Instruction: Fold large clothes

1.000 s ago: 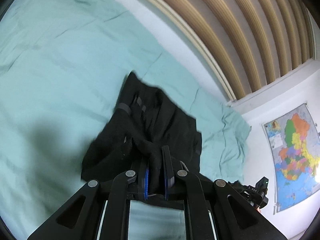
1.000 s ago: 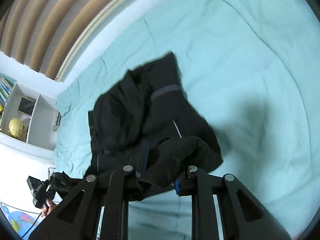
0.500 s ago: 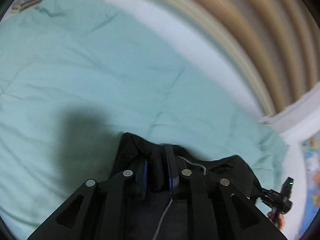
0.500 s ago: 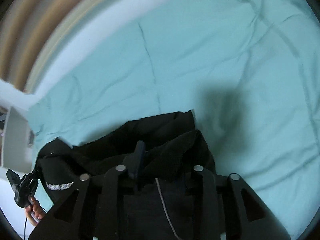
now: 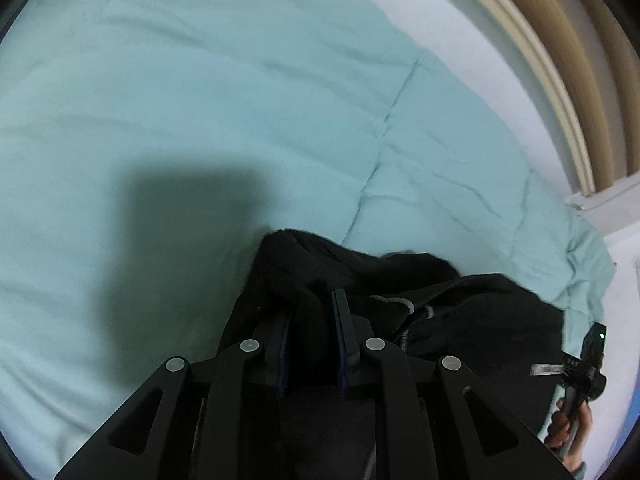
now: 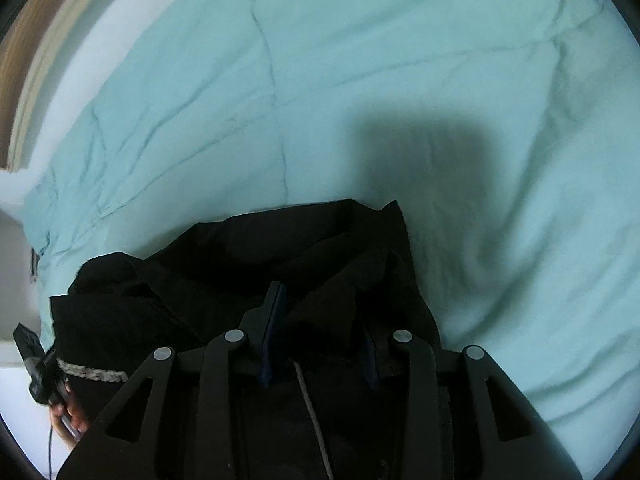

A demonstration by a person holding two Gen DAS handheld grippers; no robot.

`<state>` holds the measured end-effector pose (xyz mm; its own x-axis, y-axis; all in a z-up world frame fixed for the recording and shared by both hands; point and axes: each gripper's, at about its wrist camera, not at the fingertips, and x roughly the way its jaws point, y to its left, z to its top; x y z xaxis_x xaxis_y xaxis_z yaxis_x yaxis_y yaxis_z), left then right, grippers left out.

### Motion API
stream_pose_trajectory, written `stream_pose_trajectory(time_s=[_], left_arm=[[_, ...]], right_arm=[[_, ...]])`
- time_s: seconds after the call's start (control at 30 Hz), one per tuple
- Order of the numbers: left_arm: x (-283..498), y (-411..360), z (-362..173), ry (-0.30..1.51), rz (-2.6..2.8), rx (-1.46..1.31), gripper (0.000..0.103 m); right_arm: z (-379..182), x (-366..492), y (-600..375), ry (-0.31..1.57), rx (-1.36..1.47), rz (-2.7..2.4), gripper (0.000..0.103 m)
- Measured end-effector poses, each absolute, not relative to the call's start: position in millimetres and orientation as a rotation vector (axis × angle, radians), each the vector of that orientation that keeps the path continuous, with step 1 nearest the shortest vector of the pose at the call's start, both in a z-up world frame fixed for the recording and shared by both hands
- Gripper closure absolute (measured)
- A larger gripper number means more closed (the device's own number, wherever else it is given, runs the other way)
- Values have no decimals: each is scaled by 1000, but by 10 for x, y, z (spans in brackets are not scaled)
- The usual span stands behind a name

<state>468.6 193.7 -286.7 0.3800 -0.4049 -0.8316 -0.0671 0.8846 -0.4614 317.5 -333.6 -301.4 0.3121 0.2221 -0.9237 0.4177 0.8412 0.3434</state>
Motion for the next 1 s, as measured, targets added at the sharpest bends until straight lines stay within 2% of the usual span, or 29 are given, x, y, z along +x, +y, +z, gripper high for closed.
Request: stream_pose_trajectory(time_s=[0.07,0.1,0.13,0.2,0.37,0.63,0.83,0.87,0.93,0.97,1.0], left_arm=[[4594,2053,-2644,1145,-276,-468,77],[4520,2123,-2510,1130,-308,-475,66],[4427,2208,-2365,1100,-306,-469,46],[4243,2414,-2113,1023,-243,-448,24],[3988,2759,-1860,932,-219,-505,23],[4376,2344,-2537,1090,-337,-464,23],[4692,2176,-2815,1132,-298,-445,23],[4716,2174,-2833,1131,-297,-456,23],[4734,2131,-2840,1117,-310,-471,25],[4726,2078,-2814,1093,-312,-451,32],[4701,2018,-2776,1078,-299,-403,62]], right_arm=[[-2804,3095,-3367,1252,593,-111,57],[-2709,3049,-3400,1239,606,-89,49],[-2615,2993,-3434,1227,628,-65,37],[-2397,2846,-3524,1194,656,-39,21],[-2075,2604,-3492,1120,484,-46,19],[-2684,2936,-3415,1128,213,-69,20],[-2990,3224,-3518,1147,282,-12,21],[-3004,3230,-3501,1148,282,-8,23],[-3029,3248,-3454,1142,268,12,45],[-3012,3235,-3375,1142,238,10,51],[-2993,3215,-3321,1136,194,-4,64]])
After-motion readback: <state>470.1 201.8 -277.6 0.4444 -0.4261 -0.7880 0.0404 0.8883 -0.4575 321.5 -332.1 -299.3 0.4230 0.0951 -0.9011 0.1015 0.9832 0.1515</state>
